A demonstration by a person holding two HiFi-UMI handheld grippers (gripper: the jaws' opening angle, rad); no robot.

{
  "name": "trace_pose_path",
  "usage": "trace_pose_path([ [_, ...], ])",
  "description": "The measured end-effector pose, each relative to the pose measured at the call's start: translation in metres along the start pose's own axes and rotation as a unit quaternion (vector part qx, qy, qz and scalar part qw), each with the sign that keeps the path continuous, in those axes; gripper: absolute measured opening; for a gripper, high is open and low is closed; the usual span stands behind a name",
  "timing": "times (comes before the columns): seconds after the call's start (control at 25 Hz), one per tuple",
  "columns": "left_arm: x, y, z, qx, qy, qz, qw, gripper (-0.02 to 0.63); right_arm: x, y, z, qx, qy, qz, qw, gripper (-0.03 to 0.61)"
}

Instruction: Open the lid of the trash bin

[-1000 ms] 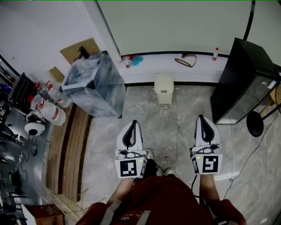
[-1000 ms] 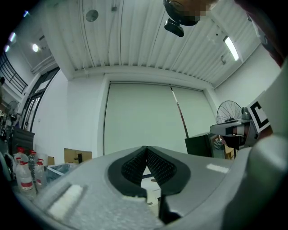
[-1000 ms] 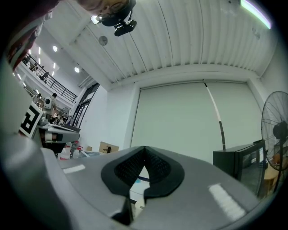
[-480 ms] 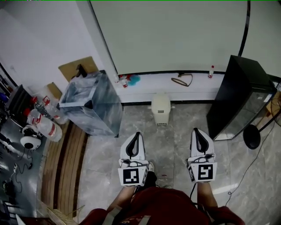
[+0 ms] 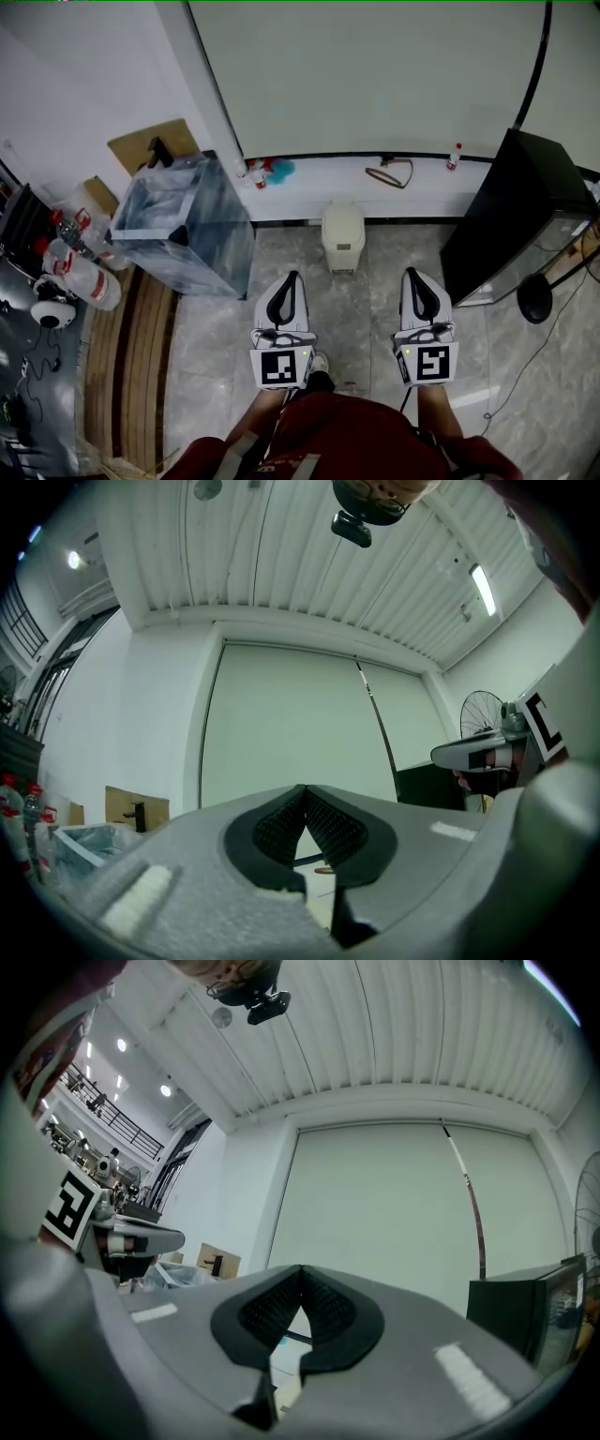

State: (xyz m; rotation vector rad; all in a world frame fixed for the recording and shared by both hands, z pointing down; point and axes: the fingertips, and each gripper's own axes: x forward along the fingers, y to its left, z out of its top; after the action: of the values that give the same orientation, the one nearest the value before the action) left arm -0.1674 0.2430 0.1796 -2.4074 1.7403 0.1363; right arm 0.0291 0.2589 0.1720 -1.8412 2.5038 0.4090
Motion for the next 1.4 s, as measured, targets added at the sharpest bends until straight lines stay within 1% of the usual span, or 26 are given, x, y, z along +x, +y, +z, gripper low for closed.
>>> trace_pose_path([
  [0.2,0.045,0.036,-0.014,-0.005,0.006,-0.003,1.0000,0.005,0.058,0.007,-0.010,-0.007,0.013,-0.001,1.000,0.000],
  [0.4,0.085,0.066,-0.029,-0.010,0.006,-0.015,0.9998,0.005,0.108,0.014,-0.023,-0.012,0.025,-0.006,1.000,0.000],
  [0.52,0.111,0.085,-0.033,-0.003,0.009,-0.023,0.9997,0.005,0.137,0.018,-0.026,-0.018,0.036,-0.008,0.999,0.000],
  [0.72,0.143,0.106,-0.049,-0.004,0.021,-0.037,0.9991,0.005,0.173,0.019,-0.037,-0.001,0.050,-0.029,0.998,0.000],
  [0.84,0.157,0.110,-0.057,-0.003,0.024,-0.046,0.9986,0.005,0.181,0.015,-0.051,-0.007,0.075,-0.041,0.996,0.000],
  [1.04,0.184,0.107,-0.067,-0.008,0.033,-0.051,0.9981,0.005,0.200,0.000,-0.063,-0.010,0.082,-0.040,0.996,0.000],
  [1.16,0.202,0.101,-0.073,-0.007,0.032,-0.050,0.9982,0.005,0.214,-0.012,-0.067,0.009,0.066,-0.038,0.997,0.000],
  [1.28,0.224,0.091,-0.077,-0.003,0.031,-0.044,0.9985,0.005,0.227,-0.035,-0.079,0.009,0.063,-0.034,0.997,0.000],
  [1.4,0.251,0.077,-0.078,-0.001,0.030,-0.039,0.9988,0.005,0.245,-0.061,-0.083,0.015,0.050,-0.029,0.998,0.000],
])
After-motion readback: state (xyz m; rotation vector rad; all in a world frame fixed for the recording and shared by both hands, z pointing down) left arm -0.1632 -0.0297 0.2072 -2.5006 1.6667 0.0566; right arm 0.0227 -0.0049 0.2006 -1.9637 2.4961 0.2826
